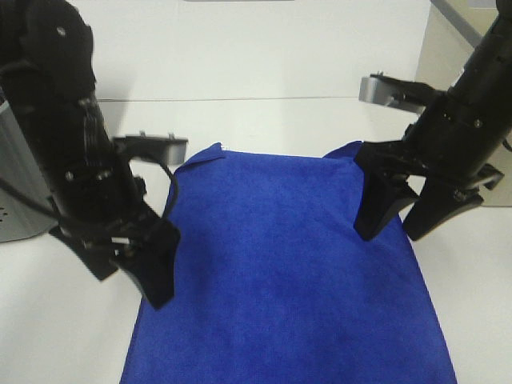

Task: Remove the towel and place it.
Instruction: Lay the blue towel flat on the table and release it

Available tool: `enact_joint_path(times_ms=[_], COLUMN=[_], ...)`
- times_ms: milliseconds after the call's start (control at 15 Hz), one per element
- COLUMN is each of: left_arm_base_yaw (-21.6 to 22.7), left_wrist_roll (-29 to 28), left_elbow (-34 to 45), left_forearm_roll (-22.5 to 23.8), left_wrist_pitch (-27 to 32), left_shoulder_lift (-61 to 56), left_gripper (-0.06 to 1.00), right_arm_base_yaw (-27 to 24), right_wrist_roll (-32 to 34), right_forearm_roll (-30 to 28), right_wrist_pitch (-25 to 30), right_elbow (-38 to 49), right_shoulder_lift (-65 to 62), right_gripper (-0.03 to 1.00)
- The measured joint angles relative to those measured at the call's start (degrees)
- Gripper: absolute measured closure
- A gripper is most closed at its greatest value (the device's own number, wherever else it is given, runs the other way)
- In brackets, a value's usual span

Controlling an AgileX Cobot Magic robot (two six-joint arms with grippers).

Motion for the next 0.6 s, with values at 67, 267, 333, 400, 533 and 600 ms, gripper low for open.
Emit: enact_joint_path(times_ms=[67, 267, 333, 400, 533, 600], left_arm_base_yaw=[2.9, 10.6, 12.5, 14.0, 15.0, 14.9], left_wrist_roll=[0.0, 0.0, 0.1, 0.6, 1.4, 1.5], left_elbow=[-2.7, -7.7, -8.9, -10.1, -12.1, -13.6], left_forearm_roll=[1.0, 2.3, 2.7, 2.7, 2.8, 2.8], left_wrist_pitch=[-1.1, -6.2, -8.0, -9.5, -12.6, -14.4], left_shoulder_lift=[0.0, 0.1, 0.7, 1.9, 5.2, 6.8], left_gripper=[0.13, 0.13, 0.13, 0.13, 0.13, 0.13], right_arm_base_yaw=[-0.6, -6.2, -8.1, -9.4, -10.9, -11.2], right_wrist_roll=[0.0, 0.0, -0.2, -0.9, -1.7, -1.8], right_forearm_roll=[-0.5, 0.1, 0.1, 0.1, -0.2, -0.7], right_wrist_pitch=[-0.5, -0.5, -0.5, -0.5, 0.3, 0.7], right_elbow=[-2.6, -9.3, -11.7, -14.5, -20.7, -23.7], right_shoulder_lift=[0.1, 2.6, 4.4, 6.7, 12.0, 14.5], right_gripper=[0.3, 0.3, 0.3, 0.3, 0.3, 0.3])
